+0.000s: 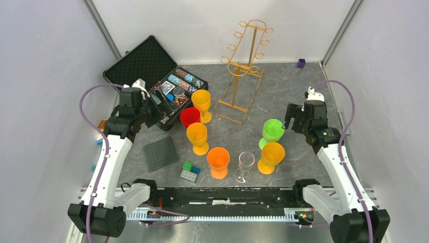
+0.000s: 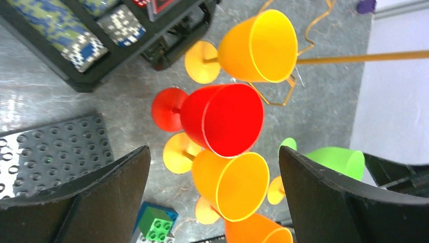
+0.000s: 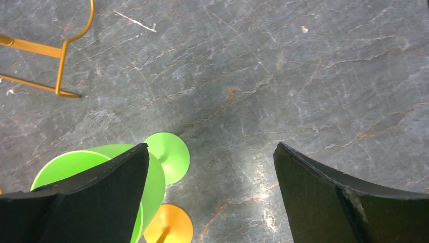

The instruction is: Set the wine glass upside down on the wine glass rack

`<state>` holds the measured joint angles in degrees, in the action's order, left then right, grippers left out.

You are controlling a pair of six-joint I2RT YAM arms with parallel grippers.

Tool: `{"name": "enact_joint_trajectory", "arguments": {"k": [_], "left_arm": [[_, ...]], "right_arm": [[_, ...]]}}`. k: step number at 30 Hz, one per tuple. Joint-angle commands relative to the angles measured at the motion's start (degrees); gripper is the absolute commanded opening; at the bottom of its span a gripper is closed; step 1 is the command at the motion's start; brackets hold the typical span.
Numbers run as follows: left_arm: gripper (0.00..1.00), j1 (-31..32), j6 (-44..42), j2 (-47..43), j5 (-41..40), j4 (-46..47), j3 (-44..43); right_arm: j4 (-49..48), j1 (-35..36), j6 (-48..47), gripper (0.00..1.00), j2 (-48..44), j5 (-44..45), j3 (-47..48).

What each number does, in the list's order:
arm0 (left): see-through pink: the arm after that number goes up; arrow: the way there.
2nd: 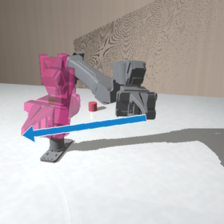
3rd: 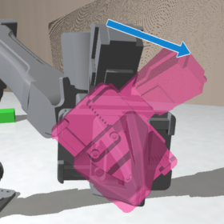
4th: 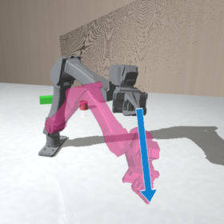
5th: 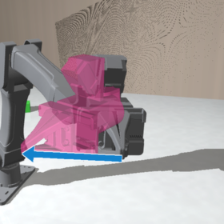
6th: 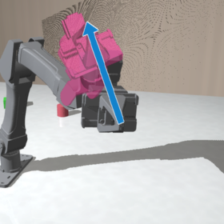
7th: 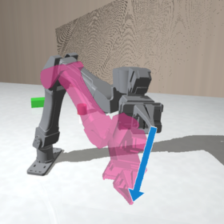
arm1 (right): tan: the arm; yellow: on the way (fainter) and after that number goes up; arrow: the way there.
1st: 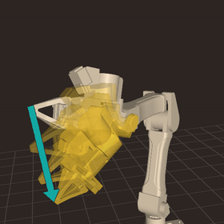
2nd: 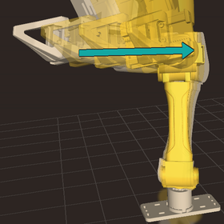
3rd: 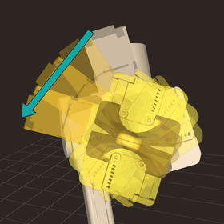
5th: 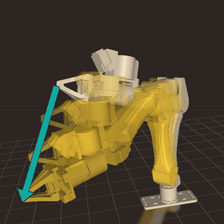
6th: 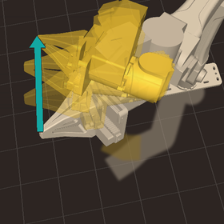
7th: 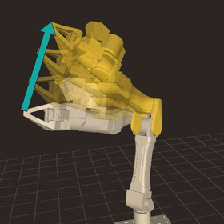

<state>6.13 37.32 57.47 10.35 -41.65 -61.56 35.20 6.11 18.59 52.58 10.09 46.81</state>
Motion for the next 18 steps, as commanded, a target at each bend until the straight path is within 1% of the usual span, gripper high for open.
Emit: {"name": "enact_joint_trajectory", "arguments": {"k": [1, 6, 10, 12, 16, 18], "left_arm": [[1.0, 0.0, 2.7, -1.0, 8.8, 0.3, -2.3], [1.0, 0.0, 3.0, -1.5, 12.4, 1.8, -1.5], [0.98, 0.3, 0.9, 1.0, 15.1, 2.2, -1.6], [0.97, 0.7, 0.2, 2.8, 15.8, 2.3, -2.6], [0.9, 2.4, -2.2, 7.8, 16.9, 2.7, -5.8], [0.86, 4.1, -4.3, 11.0, 16.2, 0.9, -8.7]], "right_arm": [[-0.4, -0.1, -0.6, 0.98, -0.7, -4.3, 1.2], [-0.5, -0.1, -1.6, 0.98, -0.9, -6.9, 1.9], [-1.9, 0.0, -2.4, 0.97, -0.2, -9.9, 2.4], [-1.7, -0.1, -2.2, 0.97, 0.7, -9.3, 3.2], [-1.5, -0.1, -2.0, 0.97, 2.3, -8.7, 5.3], [-1.5, -0.1, -2.0, 0.98, 3.6, -9.4, 6.4]]}}
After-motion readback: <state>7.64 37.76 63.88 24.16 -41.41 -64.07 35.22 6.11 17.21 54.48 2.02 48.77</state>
